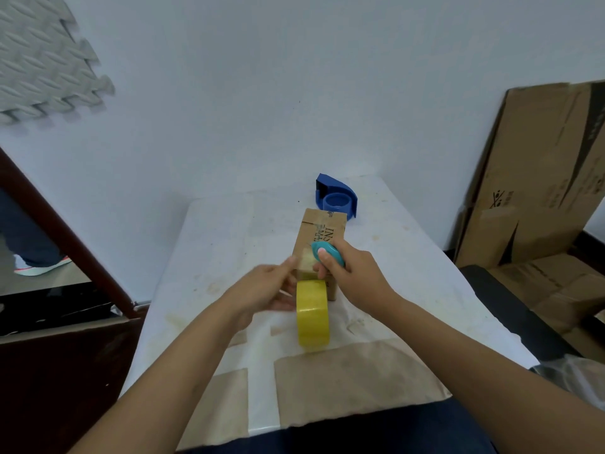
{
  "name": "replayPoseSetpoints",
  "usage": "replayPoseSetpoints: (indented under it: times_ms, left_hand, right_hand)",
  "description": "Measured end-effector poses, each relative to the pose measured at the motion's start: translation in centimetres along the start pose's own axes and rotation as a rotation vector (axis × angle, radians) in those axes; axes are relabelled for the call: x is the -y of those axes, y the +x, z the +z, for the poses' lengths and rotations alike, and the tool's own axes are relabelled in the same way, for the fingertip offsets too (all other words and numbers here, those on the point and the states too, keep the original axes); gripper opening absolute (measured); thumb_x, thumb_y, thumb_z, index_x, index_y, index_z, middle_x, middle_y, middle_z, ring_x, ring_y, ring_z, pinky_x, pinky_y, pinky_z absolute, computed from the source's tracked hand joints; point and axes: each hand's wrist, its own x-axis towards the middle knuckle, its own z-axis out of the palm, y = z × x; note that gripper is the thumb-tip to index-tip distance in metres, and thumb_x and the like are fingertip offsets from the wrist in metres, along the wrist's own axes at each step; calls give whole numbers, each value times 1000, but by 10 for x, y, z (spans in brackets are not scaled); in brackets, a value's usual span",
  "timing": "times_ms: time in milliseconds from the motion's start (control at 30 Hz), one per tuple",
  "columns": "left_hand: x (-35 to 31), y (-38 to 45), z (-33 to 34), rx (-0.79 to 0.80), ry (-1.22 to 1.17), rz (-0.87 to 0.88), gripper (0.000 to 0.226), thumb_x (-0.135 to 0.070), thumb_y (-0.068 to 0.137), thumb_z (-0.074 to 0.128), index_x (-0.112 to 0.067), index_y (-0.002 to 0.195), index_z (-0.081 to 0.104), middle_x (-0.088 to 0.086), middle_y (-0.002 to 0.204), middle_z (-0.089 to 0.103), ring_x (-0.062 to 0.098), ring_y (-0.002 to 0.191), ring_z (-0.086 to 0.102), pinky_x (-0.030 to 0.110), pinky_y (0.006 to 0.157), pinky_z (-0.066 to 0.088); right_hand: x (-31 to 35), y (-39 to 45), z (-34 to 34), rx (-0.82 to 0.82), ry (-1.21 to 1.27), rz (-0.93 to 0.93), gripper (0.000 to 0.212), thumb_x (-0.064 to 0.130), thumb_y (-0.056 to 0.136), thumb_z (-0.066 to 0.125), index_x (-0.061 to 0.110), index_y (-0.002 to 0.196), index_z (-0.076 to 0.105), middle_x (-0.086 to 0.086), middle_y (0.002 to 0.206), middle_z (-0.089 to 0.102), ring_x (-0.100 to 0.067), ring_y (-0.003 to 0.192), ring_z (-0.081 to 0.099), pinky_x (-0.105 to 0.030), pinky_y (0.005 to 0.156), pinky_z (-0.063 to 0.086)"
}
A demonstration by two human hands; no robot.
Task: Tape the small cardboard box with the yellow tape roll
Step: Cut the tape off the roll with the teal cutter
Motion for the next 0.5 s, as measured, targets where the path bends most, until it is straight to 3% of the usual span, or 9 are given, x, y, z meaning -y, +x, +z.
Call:
replayPoseSetpoints:
  times_ms: [100,233,333,500]
  left_hand:
    - [-2,-5,9,113,15,-86,62,-66,86,47,-10,103,69,10,94,75,20,83,74,28,71,59]
    - [4,-8,17,161,-156,-121,39,-46,88,62,-12,107,61,11,104,74,23,95,72,37,88,56]
    - [13,-9,17,218,-228,-150,43,-41,89,63,-10,119,60,11,107,73,23,99,70,37,92,54]
    - [14,-8,14,227,-217,-153,48,-43,87,63,-6,119,63,13,108,73,24,102,69,40,96,52]
  right_hand:
    - [-1,2,0,-7,-50,0,17,40,99,42,28,92,52,5,77,72,-10,79,68,-31,75,55]
    - [-4,2,2,-37,-72,-1,13,41,99,42,32,92,50,7,79,71,-7,75,66,-27,68,53]
    - [-7,0,7,-61,-99,-31,17,41,99,41,28,98,53,5,81,72,-9,76,68,-31,71,56]
    - [-13,-3,12,-106,-199,-110,27,43,99,39,22,100,54,2,79,70,-14,68,65,-38,65,55]
